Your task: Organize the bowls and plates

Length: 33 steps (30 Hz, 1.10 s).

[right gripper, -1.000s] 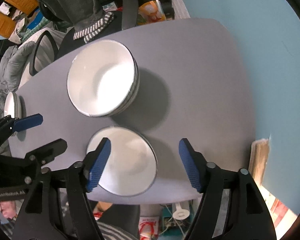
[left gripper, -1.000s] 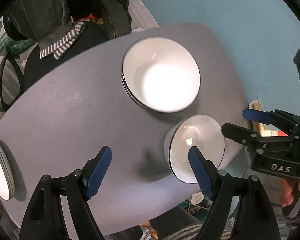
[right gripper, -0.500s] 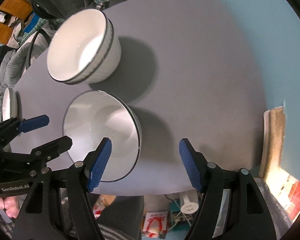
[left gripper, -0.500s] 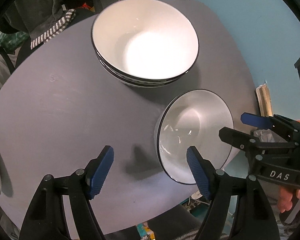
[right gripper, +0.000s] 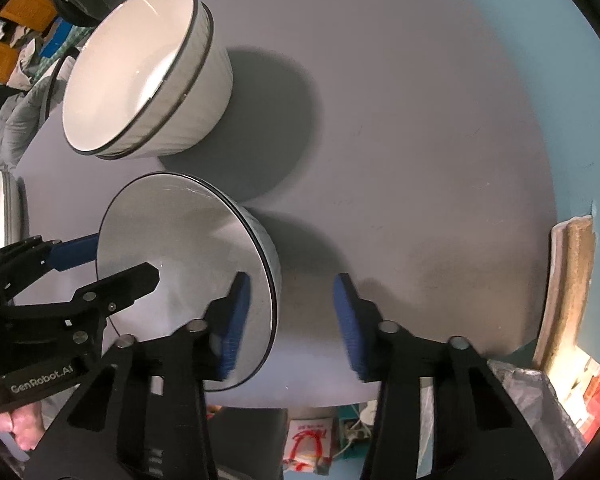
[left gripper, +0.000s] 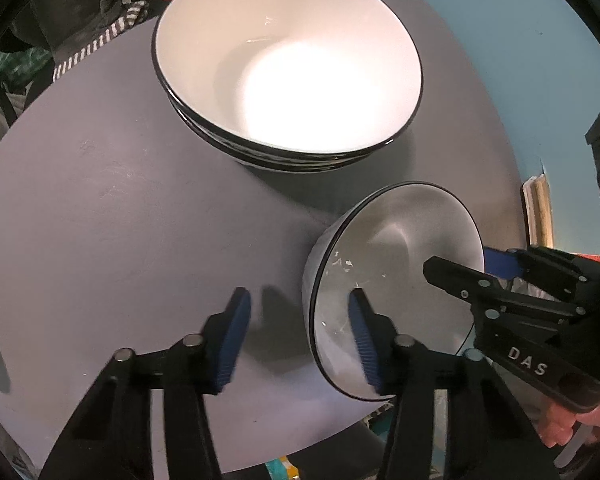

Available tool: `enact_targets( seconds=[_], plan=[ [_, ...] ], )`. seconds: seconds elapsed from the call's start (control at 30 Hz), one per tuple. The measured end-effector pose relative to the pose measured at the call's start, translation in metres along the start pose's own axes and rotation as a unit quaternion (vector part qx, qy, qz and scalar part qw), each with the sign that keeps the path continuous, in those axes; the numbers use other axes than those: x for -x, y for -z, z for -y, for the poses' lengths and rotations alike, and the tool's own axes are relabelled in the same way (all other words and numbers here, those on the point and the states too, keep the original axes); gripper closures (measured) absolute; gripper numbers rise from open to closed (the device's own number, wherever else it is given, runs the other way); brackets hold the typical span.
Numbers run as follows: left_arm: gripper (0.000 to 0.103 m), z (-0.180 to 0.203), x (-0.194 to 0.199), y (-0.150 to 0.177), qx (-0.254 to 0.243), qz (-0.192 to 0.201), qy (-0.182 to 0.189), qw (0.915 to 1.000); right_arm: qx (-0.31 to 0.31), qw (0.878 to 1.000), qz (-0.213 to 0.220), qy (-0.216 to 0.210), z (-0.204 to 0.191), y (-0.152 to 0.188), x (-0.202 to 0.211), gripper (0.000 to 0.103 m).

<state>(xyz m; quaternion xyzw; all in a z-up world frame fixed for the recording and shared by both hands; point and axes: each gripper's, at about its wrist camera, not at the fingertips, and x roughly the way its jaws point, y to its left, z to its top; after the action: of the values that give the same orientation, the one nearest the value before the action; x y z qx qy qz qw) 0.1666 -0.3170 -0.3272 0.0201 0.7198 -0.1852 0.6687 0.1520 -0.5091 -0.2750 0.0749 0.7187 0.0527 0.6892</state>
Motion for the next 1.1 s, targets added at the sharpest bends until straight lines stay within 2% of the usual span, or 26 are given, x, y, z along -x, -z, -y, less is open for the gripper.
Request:
enact_targets(
  seconds=[0.07, 0.13, 0.27, 0.4, 0.6, 0.87, 1.1],
  plan=[
    [0.066, -0.003, -0.003, -0.001, 0.006, -0.006, 0.012, 0.9999, 0.0, 1.0, -0.005, -0.003, 0.0, -0.001, -0.003, 0.075],
    [0.076, -0.005, -0.006, -0.002, 0.012, -0.012, 0.021, 0.9996, 0.002, 1.0, -0.011, -0.008, -0.001, -0.002, -0.005, 0.087],
    [0.081, -0.004, -0.008, -0.002, 0.002, -0.015, 0.039, 0.9991, 0.008, 1.0, -0.013, -0.004, -0.008, -0.004, -0.006, 0.092],
    [0.087, 0.0, -0.009, -0.001, -0.014, -0.011, 0.022, 0.9996, -0.01, 1.0, -0.019, -0.002, -0.003, -0.006, -0.007, 0.097],
    [0.087, 0.007, 0.0, 0.003, -0.049, -0.01, -0.008, 0.9987, 0.002, 1.0, -0.018, 0.008, -0.011, -0.006, -0.001, 0.098],
    [0.087, 0.003, 0.036, -0.001, -0.042, -0.002, -0.009, 0.9991, 0.008, 1.0, -0.016, 0.003, -0.03, -0.018, 0.026, 0.098],
    [0.087, -0.001, 0.068, -0.007, -0.044, 0.021, -0.016, 0.9987, 0.013, 1.0, -0.003, 0.003, -0.041, -0.021, 0.051, 0.098]
  ],
)
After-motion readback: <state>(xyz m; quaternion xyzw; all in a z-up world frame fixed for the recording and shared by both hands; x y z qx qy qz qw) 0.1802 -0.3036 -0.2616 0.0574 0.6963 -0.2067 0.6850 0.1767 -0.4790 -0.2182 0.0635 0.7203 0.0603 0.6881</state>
